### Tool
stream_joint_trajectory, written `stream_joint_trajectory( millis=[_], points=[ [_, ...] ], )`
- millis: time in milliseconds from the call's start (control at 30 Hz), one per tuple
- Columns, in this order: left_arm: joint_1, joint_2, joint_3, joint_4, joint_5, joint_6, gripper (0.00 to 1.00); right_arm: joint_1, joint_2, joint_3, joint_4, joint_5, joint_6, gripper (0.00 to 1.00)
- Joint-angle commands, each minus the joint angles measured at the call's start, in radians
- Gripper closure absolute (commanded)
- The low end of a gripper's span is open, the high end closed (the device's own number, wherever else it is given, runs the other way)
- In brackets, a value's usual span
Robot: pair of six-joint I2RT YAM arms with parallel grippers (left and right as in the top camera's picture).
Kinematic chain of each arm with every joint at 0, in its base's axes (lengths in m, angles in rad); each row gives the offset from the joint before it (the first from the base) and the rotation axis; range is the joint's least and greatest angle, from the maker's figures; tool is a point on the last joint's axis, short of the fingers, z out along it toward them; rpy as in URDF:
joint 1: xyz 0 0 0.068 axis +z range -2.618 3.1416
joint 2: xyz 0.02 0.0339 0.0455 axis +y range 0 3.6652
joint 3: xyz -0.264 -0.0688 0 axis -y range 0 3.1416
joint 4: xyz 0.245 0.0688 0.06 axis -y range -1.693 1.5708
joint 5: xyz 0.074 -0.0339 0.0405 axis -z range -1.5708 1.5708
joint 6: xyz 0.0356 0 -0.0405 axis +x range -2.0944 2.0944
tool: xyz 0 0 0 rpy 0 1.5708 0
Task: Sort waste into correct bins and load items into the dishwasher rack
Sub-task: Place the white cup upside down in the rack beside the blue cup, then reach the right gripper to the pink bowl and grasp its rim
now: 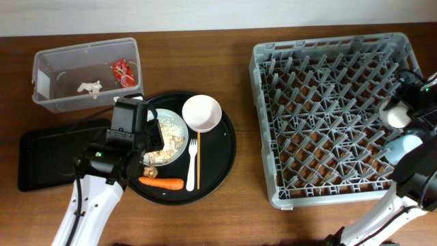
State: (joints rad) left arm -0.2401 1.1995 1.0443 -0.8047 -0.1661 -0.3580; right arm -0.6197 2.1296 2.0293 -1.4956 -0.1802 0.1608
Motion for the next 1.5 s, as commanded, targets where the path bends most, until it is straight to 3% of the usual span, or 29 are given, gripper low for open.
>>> stream_joint_trajectory(
  millis=[0,300,500,633,833,1100,1200,1300,1467],
  points=[
    [0.001,-0.013,0.004,-0.002,-0.014,0.016,0.46,-0.004,0.003,0.023,0.052,0.014,0.006,0.01],
    [0.001,-0.013,0.004,-0.012,-0.014,0.016,0.46,-0.003,-0.023,0.122,-0.007,-0.043,0.005,0.01],
    [0.001,-0.013,0.004,-0.013,-0.014,0.015,0.39,0.060,-0.132,0.195,-0.091,-0.103,-0.064,0.01],
    [0.001,-0.013,0.004,-0.019,-0.014,0.016,0.36,0.194,-0.199,0.196,-0.122,-0.155,-0.129,0.01],
    [0.020,-0.013,0.004,-0.042,-0.006,0.015,0.30,0.525,-0.203,0.194,-0.131,-0.167,-0.191,0.00],
    [0.275,-0.013,0.004,-0.102,0.058,0.016,0.23,0.919,-0.141,0.194,0.020,-0.039,-0.179,0.00],
    [0.360,-0.013,0.004,-0.101,0.058,0.016,0.23,0.986,-0.077,0.194,0.057,-0.039,-0.137,0.04],
    [0.443,-0.004,0.004,-0.097,0.058,0.016,0.22,1.022,-0.016,0.194,0.087,-0.045,-0.114,0.13],
    [0.566,0.038,0.027,-0.034,0.175,0.088,0.23,1.081,0.090,0.194,0.127,-0.043,-0.100,0.15]
  ],
)
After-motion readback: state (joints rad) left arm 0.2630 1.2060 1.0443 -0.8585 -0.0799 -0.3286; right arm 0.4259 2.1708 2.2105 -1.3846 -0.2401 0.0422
